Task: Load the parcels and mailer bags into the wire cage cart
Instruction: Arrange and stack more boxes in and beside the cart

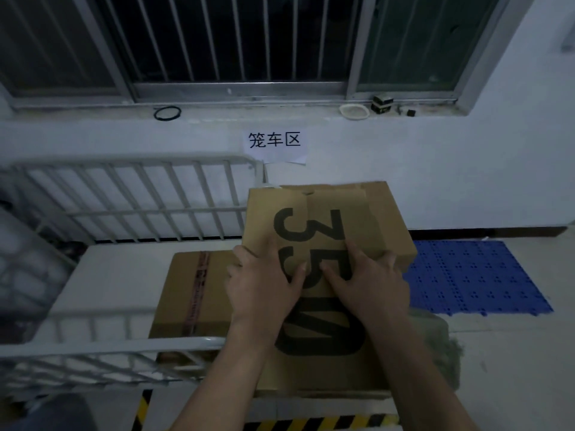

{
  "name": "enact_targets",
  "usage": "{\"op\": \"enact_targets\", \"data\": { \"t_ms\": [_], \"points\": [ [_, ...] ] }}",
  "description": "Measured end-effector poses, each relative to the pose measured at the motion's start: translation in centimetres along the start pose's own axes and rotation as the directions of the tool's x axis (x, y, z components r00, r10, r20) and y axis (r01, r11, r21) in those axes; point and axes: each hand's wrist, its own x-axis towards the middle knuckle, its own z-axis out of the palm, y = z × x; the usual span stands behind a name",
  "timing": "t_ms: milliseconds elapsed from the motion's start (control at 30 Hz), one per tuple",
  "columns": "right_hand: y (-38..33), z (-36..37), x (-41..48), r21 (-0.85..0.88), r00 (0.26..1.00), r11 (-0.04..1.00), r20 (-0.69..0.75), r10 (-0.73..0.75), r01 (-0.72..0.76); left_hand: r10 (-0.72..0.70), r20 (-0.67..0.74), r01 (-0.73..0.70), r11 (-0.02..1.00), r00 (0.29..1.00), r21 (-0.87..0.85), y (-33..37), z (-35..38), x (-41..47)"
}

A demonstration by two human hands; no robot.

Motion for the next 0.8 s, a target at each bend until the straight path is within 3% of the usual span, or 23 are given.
{"op": "enact_targets", "data": {
  "t_ms": [167, 433, 800],
  "points": [
    [-10.0, 3.8, 0.7, -0.041, 0.998, 0.999, -0.068, 0.005, -0.008, 0.02, 0.02, -0.016, 0.986, 1.0, -0.167, -10.0, -0.6, 6.0],
    [-24.3, 7.7, 2.6, -0.02, 0.993, 1.0, -0.12, -0.013, 0.01, 0.035, 0.112, -0.016, 0.986, 0.993, -0.169, -22.0, -3.9, 14.3],
    [-30.8, 12.1, 4.5, 0.047, 0.999, 0.999, -0.048, -0.005, 0.007, 0.003, 0.191, 0.026, 0.989, 0.982, -0.147, -28.1, -3.3, 20.0]
  ]
}}
